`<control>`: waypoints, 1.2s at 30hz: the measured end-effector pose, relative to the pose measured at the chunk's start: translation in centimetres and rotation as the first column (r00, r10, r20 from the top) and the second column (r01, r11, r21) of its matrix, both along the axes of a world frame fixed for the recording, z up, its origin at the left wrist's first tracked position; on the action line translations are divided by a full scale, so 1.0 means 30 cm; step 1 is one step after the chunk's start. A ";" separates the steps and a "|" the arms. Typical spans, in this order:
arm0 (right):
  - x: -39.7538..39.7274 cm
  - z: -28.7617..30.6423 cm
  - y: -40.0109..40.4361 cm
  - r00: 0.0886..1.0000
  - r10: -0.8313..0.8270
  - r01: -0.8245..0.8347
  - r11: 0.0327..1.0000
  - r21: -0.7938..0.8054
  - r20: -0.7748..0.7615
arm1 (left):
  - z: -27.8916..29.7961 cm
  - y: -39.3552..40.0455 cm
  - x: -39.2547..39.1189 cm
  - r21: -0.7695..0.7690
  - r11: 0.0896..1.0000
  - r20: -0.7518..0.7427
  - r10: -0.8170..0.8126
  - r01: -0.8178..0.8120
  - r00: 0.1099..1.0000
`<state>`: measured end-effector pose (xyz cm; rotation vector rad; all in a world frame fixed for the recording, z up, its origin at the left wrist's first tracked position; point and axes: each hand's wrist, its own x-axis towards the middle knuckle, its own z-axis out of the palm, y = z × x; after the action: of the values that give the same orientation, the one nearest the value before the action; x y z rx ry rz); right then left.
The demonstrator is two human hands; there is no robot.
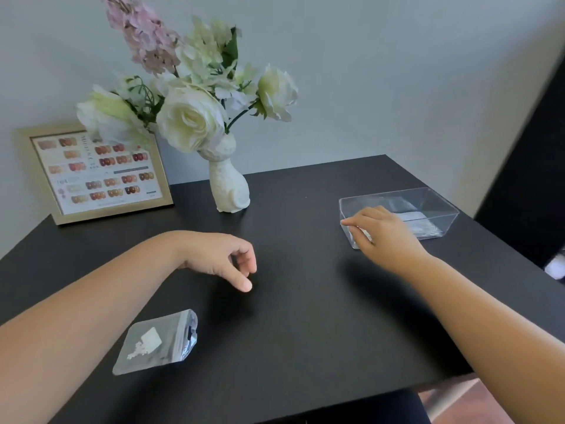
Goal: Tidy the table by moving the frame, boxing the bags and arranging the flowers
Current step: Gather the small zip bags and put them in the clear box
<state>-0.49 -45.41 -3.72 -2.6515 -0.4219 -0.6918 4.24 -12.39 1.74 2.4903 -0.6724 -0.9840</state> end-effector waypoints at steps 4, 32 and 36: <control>0.001 -0.005 0.013 1.000 0.001 -0.001 1.000 0.000 0.027 | 0.017 0.129 -0.086 0.257 0.966 0.005 -0.036 0.033 0.999; -0.022 -0.006 -0.050 0.995 -0.076 0.085 0.985 0.151 -0.061 | 0.103 -0.185 0.053 -0.513 0.858 0.417 0.220 0.029 0.882; -0.035 -0.014 -0.132 0.984 -0.162 0.172 0.966 0.191 -0.069 | 0.136 -0.311 0.120 -0.682 0.731 0.455 0.405 0.018 0.793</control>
<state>-1.53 -49.38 -4.14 -2.5300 -0.1088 -0.6733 7.84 -21.71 5.82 2.0963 -0.7265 0.1598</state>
